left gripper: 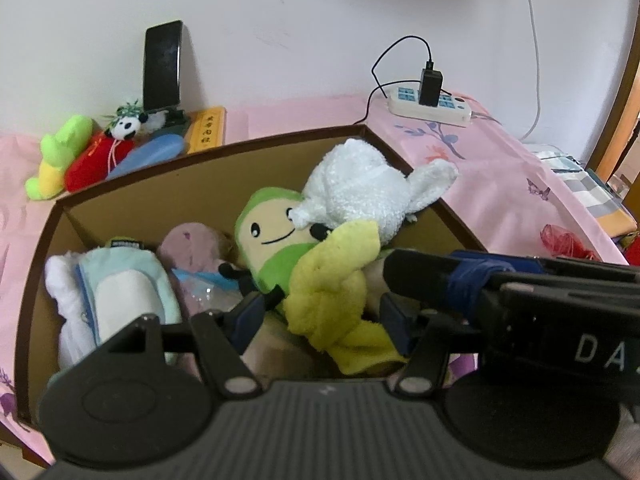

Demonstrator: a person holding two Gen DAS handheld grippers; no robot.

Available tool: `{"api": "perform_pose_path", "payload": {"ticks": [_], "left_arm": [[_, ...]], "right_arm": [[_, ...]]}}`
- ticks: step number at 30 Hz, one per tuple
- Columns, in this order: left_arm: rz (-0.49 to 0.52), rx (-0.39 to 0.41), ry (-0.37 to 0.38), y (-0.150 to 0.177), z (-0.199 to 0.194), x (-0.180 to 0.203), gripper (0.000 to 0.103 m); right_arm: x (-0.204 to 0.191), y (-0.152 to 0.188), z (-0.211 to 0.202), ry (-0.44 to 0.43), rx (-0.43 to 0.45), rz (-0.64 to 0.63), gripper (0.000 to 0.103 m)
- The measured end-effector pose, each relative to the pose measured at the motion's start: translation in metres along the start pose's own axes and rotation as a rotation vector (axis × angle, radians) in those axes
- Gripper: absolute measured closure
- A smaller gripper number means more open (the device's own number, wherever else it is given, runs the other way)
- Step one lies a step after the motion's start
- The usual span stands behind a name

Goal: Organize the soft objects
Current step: 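Withdraw the open right gripper from the box toward the sheet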

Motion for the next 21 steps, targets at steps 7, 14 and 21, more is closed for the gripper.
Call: {"api": "perform_pose_path", "payload": {"ticks": [7,14,21], "left_arm": [[-0.010,0.020,-0.032,0.007,-0.013,0.008,0.041],[-0.046,0.034,-0.067,0.015,-0.030,0.016,0.041],[-0.090,0.025,-0.095,0.022,-0.042,0.021,0.041]], "right_arm": [[0.002,0.006,-0.013,-0.027,0.011,-0.001,0.074],[0.005,0.010,-0.027,-0.062,0.025,-0.006,0.074],[0.010,0.014,-0.036,-0.075,0.022,-0.023,0.074]]}}
Point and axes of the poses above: each gripper's, at about its wrist camera, not at the fingertips, and z roughly the way its jaws point, x to its right, y to its underside, the point moved 1 cm from there along z, roughly the way its jaws point, and after that the axes turned 14 degrees about -x, right-handed, at the moved point
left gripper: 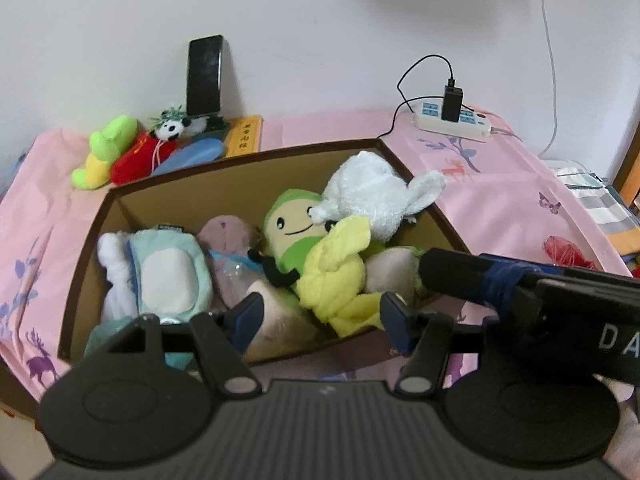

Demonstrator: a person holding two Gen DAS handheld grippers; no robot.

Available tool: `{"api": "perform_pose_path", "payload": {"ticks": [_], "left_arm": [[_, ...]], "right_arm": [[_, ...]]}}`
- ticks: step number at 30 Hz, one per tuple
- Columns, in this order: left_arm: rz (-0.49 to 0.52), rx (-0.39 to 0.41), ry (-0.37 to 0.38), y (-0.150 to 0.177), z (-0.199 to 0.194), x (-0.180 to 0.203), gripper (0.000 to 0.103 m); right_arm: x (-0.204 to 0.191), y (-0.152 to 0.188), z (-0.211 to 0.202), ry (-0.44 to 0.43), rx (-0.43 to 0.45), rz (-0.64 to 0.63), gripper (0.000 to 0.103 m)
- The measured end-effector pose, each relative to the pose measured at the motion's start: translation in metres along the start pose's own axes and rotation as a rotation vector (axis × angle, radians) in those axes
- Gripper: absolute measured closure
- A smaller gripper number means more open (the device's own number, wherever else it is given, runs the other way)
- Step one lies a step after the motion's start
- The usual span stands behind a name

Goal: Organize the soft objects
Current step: 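Withdraw the open right gripper from the box toward the sheet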

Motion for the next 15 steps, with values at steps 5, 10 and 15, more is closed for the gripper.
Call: {"api": "perform_pose_path", "payload": {"ticks": [5,10,15], "left_arm": [[-0.027,-0.011,-0.007,0.005,-0.004,0.002,0.041],[-0.033,-0.021,-0.007,0.012,-0.006,0.010,0.041],[-0.020,-0.043,0.000,0.017,-0.001,0.023,0.041]], "right_arm": [[0.004,0.003,-0.005,-0.001,-0.009,-0.005,0.074],[0.011,0.009,-0.011,0.002,-0.022,0.001,0.074],[0.018,0.016,-0.016,0.011,-0.035,0.013,0.074]]}}
Point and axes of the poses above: each gripper's, at about its wrist camera, not at the fingertips, and z roughly the way its jaws point, x to its right, y to its underside, the point moved 1 cm from there along z, roughly the way its jaws point, and after that the axes turned 14 degrees about -x, right-handed, at the moved point
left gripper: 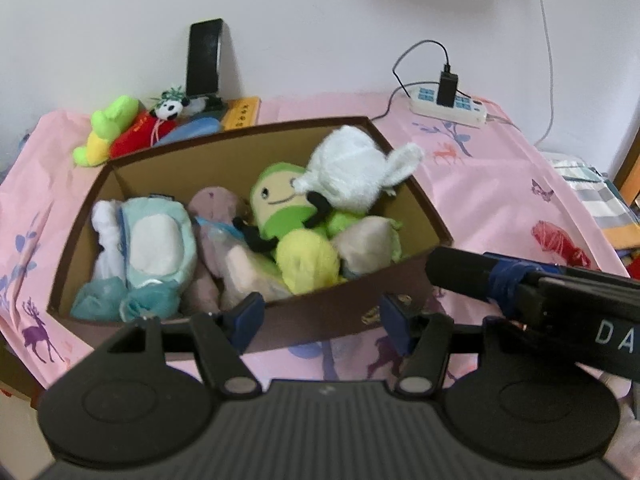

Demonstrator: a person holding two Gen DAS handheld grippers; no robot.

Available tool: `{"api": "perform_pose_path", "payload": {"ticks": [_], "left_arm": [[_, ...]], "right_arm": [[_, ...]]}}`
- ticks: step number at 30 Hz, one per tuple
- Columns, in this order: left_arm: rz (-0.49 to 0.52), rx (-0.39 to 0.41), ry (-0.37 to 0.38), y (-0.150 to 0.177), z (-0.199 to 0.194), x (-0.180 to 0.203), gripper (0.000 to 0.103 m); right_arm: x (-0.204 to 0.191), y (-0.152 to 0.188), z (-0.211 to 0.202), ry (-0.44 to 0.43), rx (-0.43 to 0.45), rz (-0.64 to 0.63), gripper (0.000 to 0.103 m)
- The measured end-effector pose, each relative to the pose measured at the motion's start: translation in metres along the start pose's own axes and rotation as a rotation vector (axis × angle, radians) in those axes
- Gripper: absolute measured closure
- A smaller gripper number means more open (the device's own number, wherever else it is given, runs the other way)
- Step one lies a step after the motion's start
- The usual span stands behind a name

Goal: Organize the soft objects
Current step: 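Withdraw the open right gripper from the box toward the sheet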

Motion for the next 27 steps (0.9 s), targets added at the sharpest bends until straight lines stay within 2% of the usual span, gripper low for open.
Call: {"api": "perform_pose_path", "payload": {"ticks": [16,27], "left_arm": [[0.071,-0.086,0.021,0.016,0.024,0.050,0.041],[0.138,-0.203,0.045,0.037,0.051,0.089,0.040]], "right_arm": [[0.034,0.025,-0.012,0.033,-0.060,0.044,0.074],[0.066,0.045,-0.016,0.072,-0.124,0.082,0.074]]}}
Point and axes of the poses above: each gripper's, at about its wrist camera, not at the fingertips, and z roughly the way its jaws point, x to its right, y to its underside, the point moved 1 cm from there along z, roughly the way its jaws point, and after that the axes turned 14 degrees about -x, right-handed, at the moved point
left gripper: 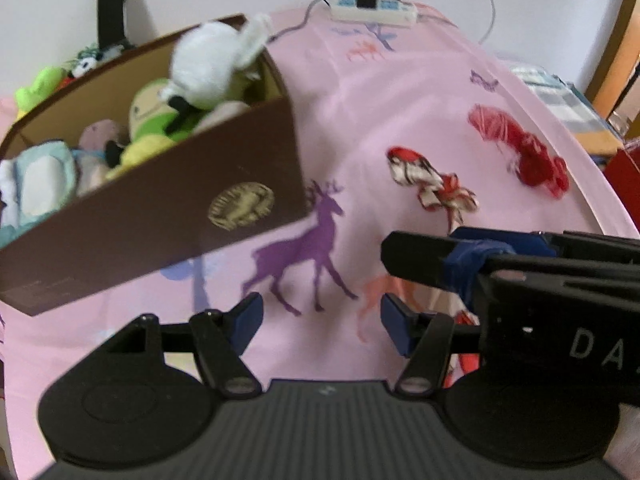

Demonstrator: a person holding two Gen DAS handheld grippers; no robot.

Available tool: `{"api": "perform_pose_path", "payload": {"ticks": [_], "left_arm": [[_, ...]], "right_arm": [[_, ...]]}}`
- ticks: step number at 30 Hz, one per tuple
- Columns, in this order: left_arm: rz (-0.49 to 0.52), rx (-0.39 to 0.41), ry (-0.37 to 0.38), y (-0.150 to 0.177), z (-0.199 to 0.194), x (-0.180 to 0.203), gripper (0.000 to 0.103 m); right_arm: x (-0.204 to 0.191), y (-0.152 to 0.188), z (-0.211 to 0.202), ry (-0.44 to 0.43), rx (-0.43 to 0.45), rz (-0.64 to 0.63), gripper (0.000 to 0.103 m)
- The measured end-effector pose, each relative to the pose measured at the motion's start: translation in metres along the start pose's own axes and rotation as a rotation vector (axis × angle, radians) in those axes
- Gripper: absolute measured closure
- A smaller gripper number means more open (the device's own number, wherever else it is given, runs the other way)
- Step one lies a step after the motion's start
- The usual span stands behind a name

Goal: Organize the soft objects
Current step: 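Withdraw the open right gripper from the box toward the sheet, then grasp the red-and-white patterned scarf with the right gripper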

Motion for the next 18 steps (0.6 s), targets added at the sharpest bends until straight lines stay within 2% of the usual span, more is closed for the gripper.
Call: {"api": "perform_pose_path", "payload": {"ticks": [18], "left_arm": [[0.002,-0.050,-0.036,0.001,0.010,0.019,0.040]], "right_arm": [[0.022,0.007,-0.003,-0.006,-0.024,0.023,0.074]]}}
Point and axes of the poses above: each gripper's, at about its wrist camera, not at the fingertips, and z roughly the way its jaws point, x to its right, y to its underside, the point moved 1 cm from there along z, roughly the way its jaws point, and after that the axes turned 14 degrees about -x, right-handed, at the moved point
